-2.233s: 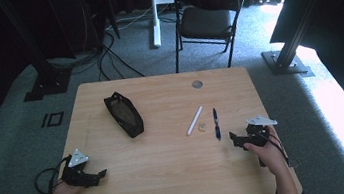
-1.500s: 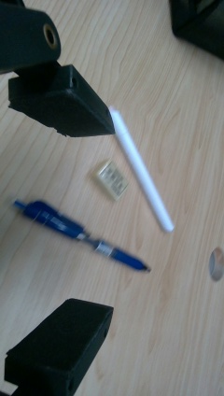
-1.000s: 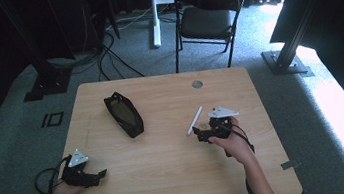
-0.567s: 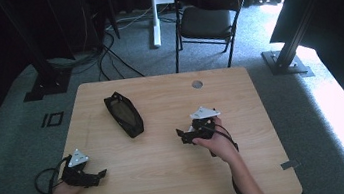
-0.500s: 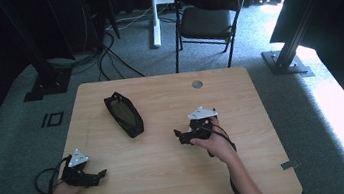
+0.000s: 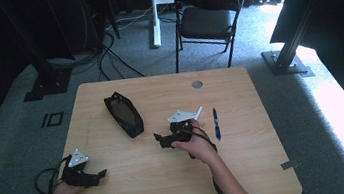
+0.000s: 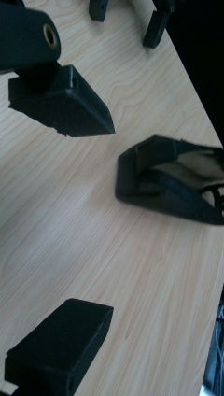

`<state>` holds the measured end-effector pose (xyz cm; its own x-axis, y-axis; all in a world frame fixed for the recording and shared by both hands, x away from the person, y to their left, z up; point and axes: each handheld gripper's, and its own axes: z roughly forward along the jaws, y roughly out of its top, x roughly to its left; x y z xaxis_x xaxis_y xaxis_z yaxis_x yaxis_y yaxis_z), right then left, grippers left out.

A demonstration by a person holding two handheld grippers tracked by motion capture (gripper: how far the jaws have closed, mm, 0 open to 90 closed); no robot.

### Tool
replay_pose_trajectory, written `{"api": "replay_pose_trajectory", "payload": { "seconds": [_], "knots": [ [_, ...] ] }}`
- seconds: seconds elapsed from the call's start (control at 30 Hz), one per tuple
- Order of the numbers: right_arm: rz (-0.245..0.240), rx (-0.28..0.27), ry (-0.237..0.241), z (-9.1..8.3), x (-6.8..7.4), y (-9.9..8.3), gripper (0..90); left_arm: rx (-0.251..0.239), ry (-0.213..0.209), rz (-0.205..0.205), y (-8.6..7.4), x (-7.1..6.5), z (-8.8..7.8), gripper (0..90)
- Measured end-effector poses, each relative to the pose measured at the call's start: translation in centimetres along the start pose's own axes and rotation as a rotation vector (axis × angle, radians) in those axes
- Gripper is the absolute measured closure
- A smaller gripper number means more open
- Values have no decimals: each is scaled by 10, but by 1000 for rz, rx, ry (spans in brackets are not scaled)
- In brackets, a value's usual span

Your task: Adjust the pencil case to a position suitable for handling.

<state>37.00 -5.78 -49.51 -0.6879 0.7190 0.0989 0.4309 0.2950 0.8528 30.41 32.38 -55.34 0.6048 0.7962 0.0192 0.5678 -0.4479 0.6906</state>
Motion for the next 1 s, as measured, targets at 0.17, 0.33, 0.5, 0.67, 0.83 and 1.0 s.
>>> {"api": "replay_pose_trajectory", "payload": {
  "seconds": [0.17, 0.33, 0.5, 0.67, 0.83, 1.0],
  "knots": [
    [-27, 6, 9, 10, 11, 4, 114, 1, 1, 1, 0, 0, 0, 21],
    [-59, 18, 31, 20, 22, 7, 114, 0, 0, 2, 0, 0, 0, 21],
    [-67, 10, 41, 32, 30, 10, 114, 0, 0, 2, 0, 0, 0, 21],
    [-94, 0, 54, 42, 39, 12, 140, 0, 0, 1, 0, 0, 0, 21],
    [-117, -26, 38, 53, 45, 15, 183, 0, 0, 2, 0, 0, 0, 21],
    [-157, -44, 9, 63, 48, 18, 244, 1, 1, 2, 0, 0, 0, 21]
  ]
}}
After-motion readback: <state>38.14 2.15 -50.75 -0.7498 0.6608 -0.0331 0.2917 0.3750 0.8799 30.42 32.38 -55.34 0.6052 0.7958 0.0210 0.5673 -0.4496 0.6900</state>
